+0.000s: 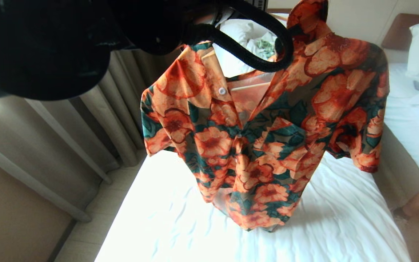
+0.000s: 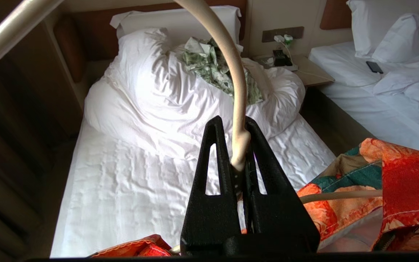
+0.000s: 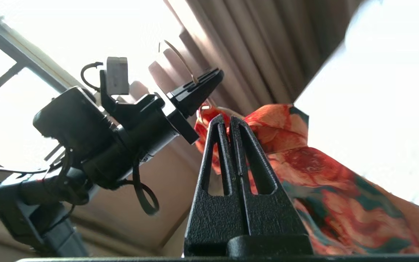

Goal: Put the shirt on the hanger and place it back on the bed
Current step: Take the clothes hanger out of the clothes

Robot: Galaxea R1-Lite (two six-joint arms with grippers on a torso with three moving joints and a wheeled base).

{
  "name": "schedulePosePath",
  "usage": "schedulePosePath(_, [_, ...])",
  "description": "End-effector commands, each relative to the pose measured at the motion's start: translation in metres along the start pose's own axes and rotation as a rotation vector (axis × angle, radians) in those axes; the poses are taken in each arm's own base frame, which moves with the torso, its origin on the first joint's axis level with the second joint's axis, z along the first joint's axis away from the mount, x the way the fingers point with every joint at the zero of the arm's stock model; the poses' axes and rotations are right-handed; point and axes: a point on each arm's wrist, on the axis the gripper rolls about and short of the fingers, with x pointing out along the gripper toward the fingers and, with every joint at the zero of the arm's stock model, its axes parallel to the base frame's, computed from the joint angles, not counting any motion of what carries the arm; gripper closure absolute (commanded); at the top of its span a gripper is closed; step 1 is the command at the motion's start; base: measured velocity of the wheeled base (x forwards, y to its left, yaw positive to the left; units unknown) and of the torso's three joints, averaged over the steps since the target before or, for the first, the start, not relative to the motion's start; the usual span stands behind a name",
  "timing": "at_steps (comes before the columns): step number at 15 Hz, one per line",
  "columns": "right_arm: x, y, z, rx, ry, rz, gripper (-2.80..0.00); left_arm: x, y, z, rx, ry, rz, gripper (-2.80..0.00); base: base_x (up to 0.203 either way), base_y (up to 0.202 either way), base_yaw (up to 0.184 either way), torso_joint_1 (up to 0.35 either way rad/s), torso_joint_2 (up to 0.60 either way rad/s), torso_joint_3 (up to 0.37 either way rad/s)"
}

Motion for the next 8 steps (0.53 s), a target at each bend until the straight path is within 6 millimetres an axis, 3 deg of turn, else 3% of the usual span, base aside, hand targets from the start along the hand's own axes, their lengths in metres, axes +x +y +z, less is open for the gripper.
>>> schedulePosePath(1, [0.034, -0.012, -0.013, 0.064, 0.174, -0.059, 0.0, 0.001, -0.002, -0.003, 0.001, 0.01, -0.001, 0.0, 0.0, 0.0, 0.0, 0.0, 0.0, 0.0])
schedulePosePath(3, [0.048, -0.009, -0.03, 0.097, 0.288, -0.134, 0.0, 0.002, -0.001, -0.003, 0.0, 0.014, 0.003, 0.0, 0.0, 0.0, 0.0, 0.0, 0.0, 0.0])
schedulePosePath(4, [0.052, -0.008, -0.038, 0.105, 0.325, -0.165, -2.8, 0.002, -0.002, -0.004, -0.001, 0.012, 0.003, 0.0, 0.0, 0.0, 0.0, 0.0, 0.0, 0.0])
schedulePosePath(8, [0.061, -0.007, -0.041, 0.215, 0.306, -0.177, -2.8, 0.004, -0.004, -0.007, 0.001, 0.016, 0.007, 0.0, 0.0, 0.0, 0.0, 0.0, 0.0, 0.0])
